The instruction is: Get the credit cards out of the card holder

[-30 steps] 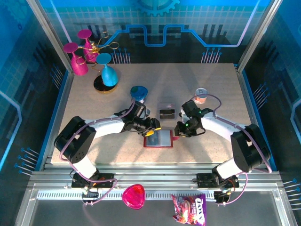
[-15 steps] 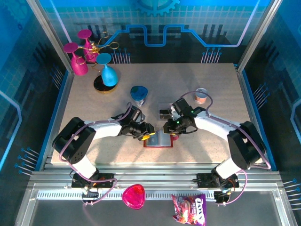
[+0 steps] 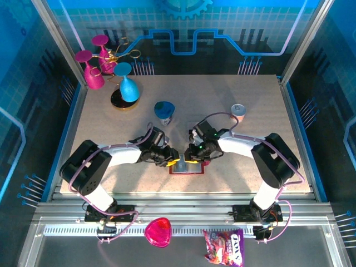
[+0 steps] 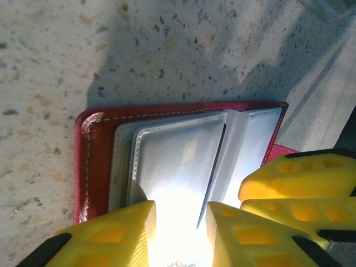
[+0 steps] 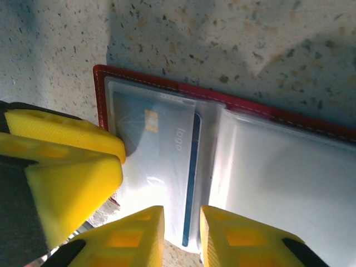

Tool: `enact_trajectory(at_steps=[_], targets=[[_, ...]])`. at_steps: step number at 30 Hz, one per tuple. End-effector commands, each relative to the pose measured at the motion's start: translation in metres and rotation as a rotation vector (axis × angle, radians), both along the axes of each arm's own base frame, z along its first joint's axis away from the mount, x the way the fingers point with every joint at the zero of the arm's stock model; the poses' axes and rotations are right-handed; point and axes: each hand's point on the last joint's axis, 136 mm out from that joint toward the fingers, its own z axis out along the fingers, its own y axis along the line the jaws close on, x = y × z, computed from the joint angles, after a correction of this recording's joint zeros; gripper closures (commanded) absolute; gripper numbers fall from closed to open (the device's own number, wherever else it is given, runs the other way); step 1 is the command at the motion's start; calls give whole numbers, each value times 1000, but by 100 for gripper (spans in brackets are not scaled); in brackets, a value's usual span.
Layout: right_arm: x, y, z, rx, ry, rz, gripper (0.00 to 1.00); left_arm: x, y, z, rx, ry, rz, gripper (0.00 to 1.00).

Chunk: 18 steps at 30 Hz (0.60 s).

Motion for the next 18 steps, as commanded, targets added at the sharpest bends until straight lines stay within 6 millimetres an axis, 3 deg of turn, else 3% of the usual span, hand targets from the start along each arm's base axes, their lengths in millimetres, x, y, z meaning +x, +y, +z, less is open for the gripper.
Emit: enact_trajectory(at_steps=[1,18], targets=[[2,18,4,50,5,13,78,-2,3,8,-24,-8,6,71],[-1,21,-10,20,28,31,75,-5,4,0,-17,7,5,75]])
